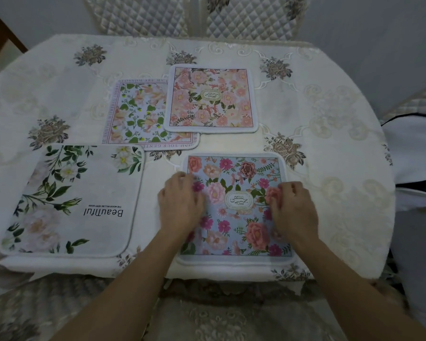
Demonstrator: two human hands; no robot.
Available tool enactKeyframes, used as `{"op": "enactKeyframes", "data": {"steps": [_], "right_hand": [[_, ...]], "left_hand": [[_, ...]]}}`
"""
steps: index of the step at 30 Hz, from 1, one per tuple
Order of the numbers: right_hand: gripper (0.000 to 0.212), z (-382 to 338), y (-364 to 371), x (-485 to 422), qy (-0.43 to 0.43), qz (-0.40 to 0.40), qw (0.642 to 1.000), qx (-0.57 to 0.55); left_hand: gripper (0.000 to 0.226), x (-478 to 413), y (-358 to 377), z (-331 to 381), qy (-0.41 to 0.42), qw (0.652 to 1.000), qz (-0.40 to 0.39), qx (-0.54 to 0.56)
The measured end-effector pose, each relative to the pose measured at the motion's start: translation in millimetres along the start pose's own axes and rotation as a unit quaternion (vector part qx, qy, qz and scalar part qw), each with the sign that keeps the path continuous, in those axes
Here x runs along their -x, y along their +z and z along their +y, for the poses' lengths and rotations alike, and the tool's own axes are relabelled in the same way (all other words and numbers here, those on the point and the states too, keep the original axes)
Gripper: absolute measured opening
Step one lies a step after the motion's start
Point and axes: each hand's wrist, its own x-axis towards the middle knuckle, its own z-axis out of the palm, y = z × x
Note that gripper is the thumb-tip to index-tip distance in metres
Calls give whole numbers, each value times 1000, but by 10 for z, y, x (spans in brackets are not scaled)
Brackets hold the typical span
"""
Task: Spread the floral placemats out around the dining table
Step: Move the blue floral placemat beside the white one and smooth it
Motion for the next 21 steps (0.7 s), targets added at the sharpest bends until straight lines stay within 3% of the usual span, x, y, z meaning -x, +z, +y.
{"op": "enactKeyframes", "data": {"steps": [3,8,12,14,18,21], "right_hand": [[45,-331,156,-111,-98,-28,994,-39],[60,-570,542,-397,-164,-94,982,1],[75,-438,686,-586,-135,-90,986,35],[81,-201,667,-631,-92,-96,990,40],[85,341,527,-633,-18,-106,992,63],[87,305,461,-547,0,-102,992,70]], "left_hand": [[53,1,183,216,114,992,-50,-17],[64,-291,570,289,157,981,-90,-71],[67,-600,569,-21,124,986,-64,-95],[71,-693,545,-165,95,988,-86,-90],[76,-701,524,-252,64,987,-95,-116],[77,-522,393,-248,50,986,-94,-127]]}}
